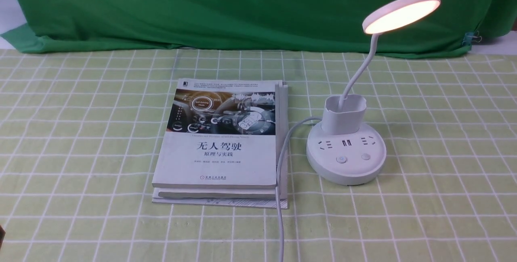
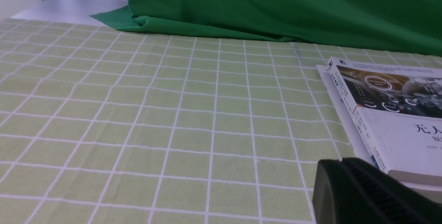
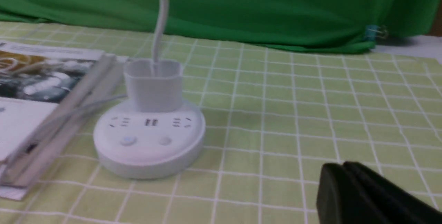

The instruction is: Turn on the table lamp on the green coffee tablecloth with your hand.

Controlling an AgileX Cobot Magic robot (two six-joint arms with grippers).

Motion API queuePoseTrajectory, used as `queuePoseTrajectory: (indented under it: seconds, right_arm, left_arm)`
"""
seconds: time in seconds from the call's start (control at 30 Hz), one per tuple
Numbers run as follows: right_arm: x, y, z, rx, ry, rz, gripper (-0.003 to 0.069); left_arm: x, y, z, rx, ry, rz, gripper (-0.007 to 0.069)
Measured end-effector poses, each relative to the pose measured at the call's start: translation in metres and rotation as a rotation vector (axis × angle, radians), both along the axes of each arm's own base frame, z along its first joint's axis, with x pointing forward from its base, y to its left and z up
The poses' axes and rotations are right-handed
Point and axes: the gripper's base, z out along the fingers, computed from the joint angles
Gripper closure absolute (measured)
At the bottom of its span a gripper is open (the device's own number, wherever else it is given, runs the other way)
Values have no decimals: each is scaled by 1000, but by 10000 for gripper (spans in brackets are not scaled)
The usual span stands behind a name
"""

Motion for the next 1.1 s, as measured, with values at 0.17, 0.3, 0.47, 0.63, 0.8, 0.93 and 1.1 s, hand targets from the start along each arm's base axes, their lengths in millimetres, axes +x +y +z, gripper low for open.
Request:
queuePoseTrajectory:
  seconds: [0.17, 0.3, 0.47, 0.63, 0.8, 0.93, 1.1]
  right_arm:
    - [-16, -4, -33, -1, -35, -41, 629]
    - [-22, -5, -40, 2, -86, -45, 629]
    - [-27, -4, -42, 20, -95, -41, 629]
    - [-28, -4, -43, 24, -80, -33, 627]
    - [-28, -4, -43, 23, -80, -33, 623]
    - [-28, -4, -43, 23, -80, -33, 619]
    - [-28, -4, -43, 21, -80, -33, 601]
  left_arm:
    - [0, 0, 0, 0, 0, 0, 622]
    - [0, 0, 0, 0, 0, 0, 622]
    - [0, 0, 0, 0, -1, 0, 622]
    - [0, 0, 0, 0, 1, 0, 622]
    - [0, 0, 0, 0, 1, 0, 622]
    - [0, 0, 0, 0, 0, 0, 622]
    - [0, 0, 0, 0, 0, 0, 622]
